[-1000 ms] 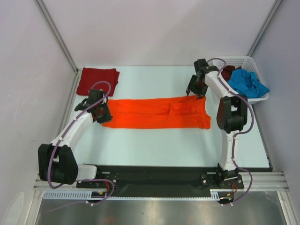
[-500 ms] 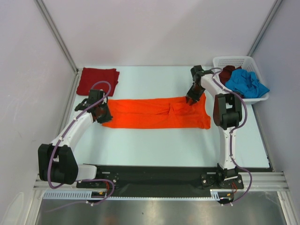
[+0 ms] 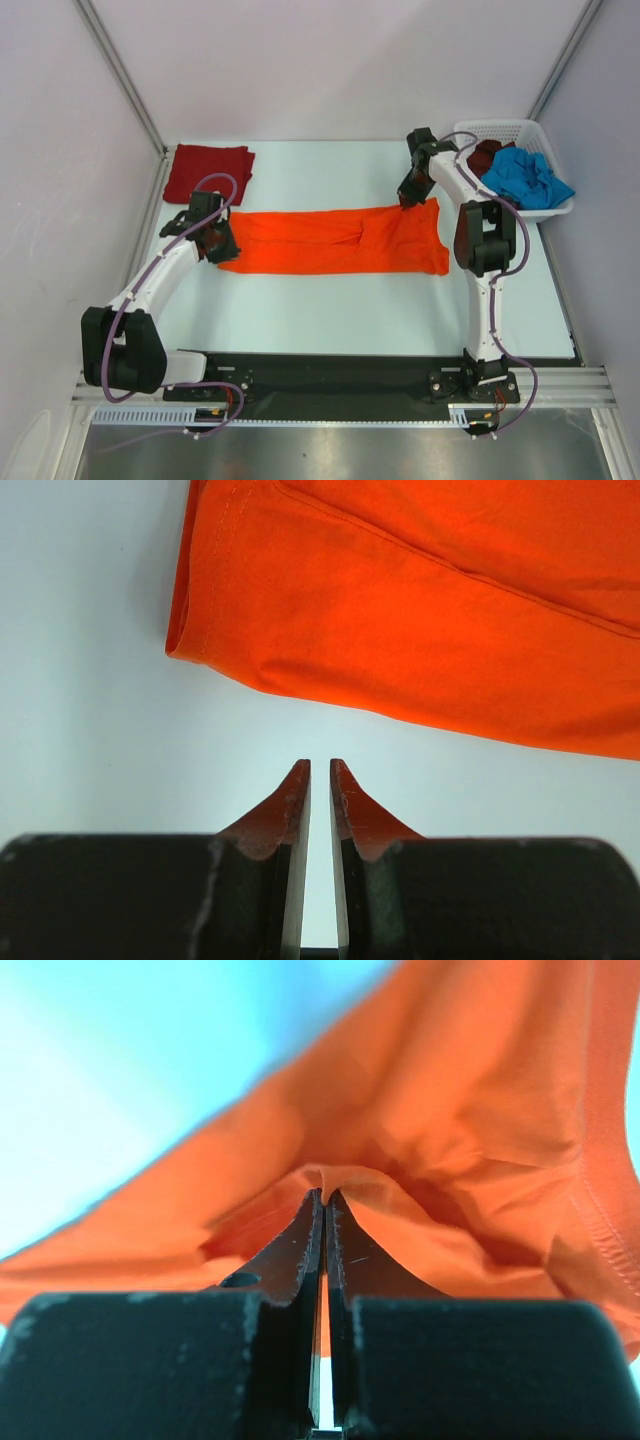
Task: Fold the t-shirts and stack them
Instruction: Fold the tshirt
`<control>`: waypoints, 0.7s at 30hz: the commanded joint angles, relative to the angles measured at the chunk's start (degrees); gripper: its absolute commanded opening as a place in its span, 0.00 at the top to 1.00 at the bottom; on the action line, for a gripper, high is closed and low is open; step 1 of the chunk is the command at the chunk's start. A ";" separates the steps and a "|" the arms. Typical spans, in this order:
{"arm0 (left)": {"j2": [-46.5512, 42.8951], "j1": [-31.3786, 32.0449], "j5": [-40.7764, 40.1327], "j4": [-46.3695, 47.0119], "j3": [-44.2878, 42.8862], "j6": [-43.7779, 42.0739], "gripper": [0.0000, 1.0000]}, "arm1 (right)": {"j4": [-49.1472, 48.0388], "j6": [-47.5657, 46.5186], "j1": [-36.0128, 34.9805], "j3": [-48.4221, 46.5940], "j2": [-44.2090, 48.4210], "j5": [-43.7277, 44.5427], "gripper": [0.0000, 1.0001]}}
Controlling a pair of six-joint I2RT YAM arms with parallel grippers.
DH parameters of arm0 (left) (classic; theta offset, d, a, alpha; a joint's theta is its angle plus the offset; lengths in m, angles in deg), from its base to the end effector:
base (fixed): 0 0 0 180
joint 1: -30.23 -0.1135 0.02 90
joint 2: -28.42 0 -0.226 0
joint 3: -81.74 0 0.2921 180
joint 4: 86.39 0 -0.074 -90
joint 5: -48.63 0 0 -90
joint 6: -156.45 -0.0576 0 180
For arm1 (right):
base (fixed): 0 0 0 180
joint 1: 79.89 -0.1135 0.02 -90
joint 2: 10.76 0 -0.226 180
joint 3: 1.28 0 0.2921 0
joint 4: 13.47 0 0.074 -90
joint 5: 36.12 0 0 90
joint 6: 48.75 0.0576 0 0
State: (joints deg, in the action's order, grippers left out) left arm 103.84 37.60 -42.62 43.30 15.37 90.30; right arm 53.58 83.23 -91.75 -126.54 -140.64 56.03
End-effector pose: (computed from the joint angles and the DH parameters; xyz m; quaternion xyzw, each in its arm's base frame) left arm 0.3162 -0.0396 0.1731 -0.1411 0.9540 -0.0610 0.2573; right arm 0.4873 0.1001 0.1385 0.2594 0.9524 0.0556 0.1504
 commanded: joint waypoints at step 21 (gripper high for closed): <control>4.63 1.94 -2.16 0.40 -8.31 -4.96 0.71 | 5.96 -14.18 -1.41 -9.38 1.73 8.99 0.31</control>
State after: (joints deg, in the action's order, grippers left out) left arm 105.96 38.37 -43.06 42.44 12.55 88.20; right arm 56.03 75.08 -92.10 -133.10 -146.02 58.80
